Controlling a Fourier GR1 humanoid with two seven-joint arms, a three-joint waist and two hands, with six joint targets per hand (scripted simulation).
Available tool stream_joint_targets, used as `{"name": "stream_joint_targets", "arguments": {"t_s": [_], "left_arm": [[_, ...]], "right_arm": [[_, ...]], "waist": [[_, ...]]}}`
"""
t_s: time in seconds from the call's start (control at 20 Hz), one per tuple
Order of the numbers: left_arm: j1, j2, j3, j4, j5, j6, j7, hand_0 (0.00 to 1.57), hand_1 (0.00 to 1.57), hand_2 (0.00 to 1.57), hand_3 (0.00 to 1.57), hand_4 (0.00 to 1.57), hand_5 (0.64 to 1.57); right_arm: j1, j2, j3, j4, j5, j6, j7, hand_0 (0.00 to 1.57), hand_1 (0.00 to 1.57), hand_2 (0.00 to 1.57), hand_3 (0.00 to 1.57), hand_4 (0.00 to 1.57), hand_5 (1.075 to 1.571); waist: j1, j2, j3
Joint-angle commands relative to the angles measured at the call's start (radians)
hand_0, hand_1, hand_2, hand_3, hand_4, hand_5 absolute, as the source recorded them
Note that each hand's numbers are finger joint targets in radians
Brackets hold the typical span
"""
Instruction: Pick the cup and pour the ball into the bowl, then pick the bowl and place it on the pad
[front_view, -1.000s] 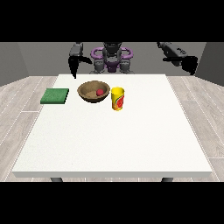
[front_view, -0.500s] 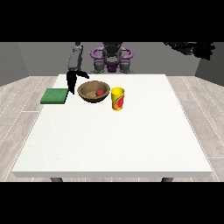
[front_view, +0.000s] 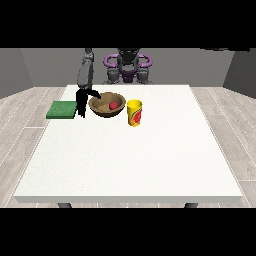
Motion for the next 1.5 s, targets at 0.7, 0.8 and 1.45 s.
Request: {"name": "stream_joint_targets", "arguments": {"t_s": [0.7, 0.8, 1.45], "left_arm": [[-0.057, 0.03, -0.005, -0.08, 0.064, -0.029, 0.073, 0.0, 0.0, 0.0, 0.0, 0.0, 1.541], [-0.072, 0.019, -0.02, -0.074, 0.063, -0.023, 0.098, 0.0, 0.0, 0.0, 0.0, 0.0, 1.54], [-0.101, 0.096, 0.026, -0.016, 0.099, -0.088, 0.092, 0.0, 0.0, 0.0, 0.0, 0.0, 1.546]], "right_arm": [[-0.108, 0.05, -0.019, 0.243, 0.03, -0.075, -0.18, 0.0, 0.0, 0.0, 0.0, 0.4, 1.57], [-0.151, 0.058, -0.014, 0.234, 0.038, -0.129, -0.12, 0.0, 0.0, 0.0, 0.0, 0.43, 1.569], [-0.078, -0.019, 0.043, 0.213, 0.181, -0.311, 0.005, 1.57, 1.57, 1.57, 1.57, 1.16, 1.432]], "waist": [[0.074, 0.051, -0.0007], [0.101, 0.046, -0.0009], [0.109, 0.071, -0.003]]}}
